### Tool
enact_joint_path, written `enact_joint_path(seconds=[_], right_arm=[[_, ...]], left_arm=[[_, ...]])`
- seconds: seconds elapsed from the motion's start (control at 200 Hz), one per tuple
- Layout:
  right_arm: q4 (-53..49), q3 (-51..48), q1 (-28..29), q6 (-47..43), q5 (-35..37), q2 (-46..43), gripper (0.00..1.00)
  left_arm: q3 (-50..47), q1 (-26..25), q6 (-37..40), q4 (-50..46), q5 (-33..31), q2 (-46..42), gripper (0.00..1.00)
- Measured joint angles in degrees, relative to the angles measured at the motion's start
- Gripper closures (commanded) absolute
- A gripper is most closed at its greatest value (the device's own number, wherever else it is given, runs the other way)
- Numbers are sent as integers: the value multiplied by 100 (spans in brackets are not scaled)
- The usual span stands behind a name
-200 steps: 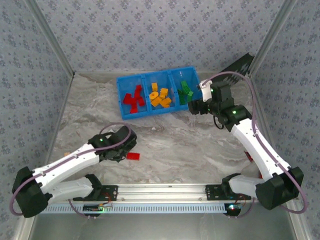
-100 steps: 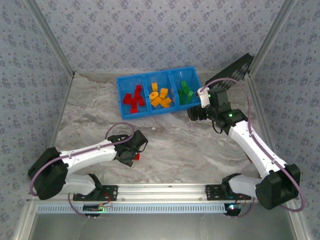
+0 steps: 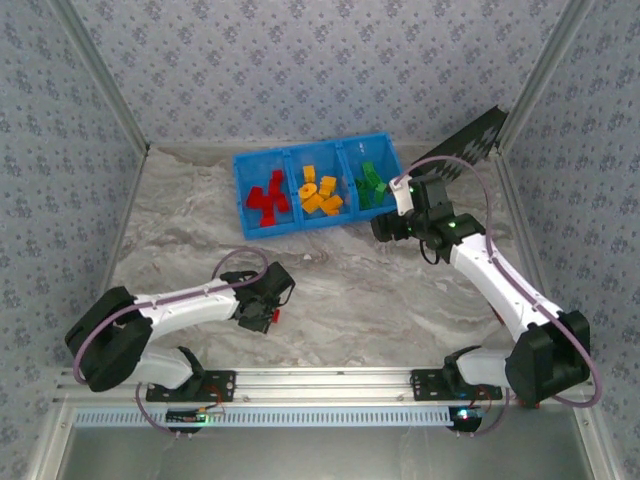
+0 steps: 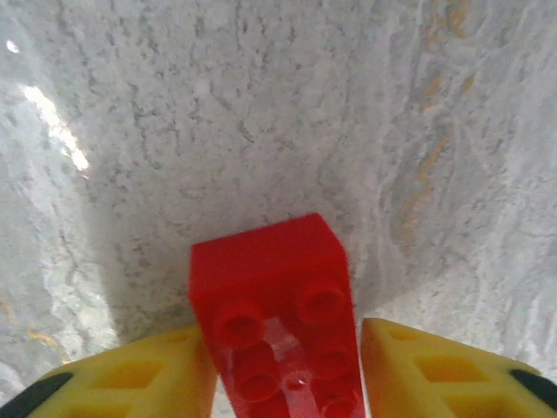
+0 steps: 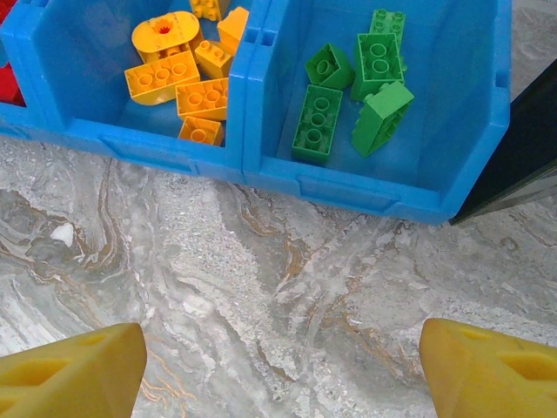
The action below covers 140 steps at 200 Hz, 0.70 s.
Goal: Sort the legos into containers by color
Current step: Pick up the lego from the middle-left of the table.
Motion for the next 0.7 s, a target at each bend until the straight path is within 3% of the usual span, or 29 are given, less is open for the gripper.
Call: enact_joint_path(seconds=[0.12,0.275,0.45,0.7], right_arm=[[-7,24,0,-24,0,26,17],[-17,144,0,-109,0,90,17],[-33,334,2,-219,-11,227,19],[-15,326,7,-455,-9,214,18]], left_arm=[[44,144,221,-31,201,48,67],[479,374,1134,-374,505,463,74],[1484,603,2964,-557,592,1419,82],[2909,704,5184,-1248,197,2079,83]])
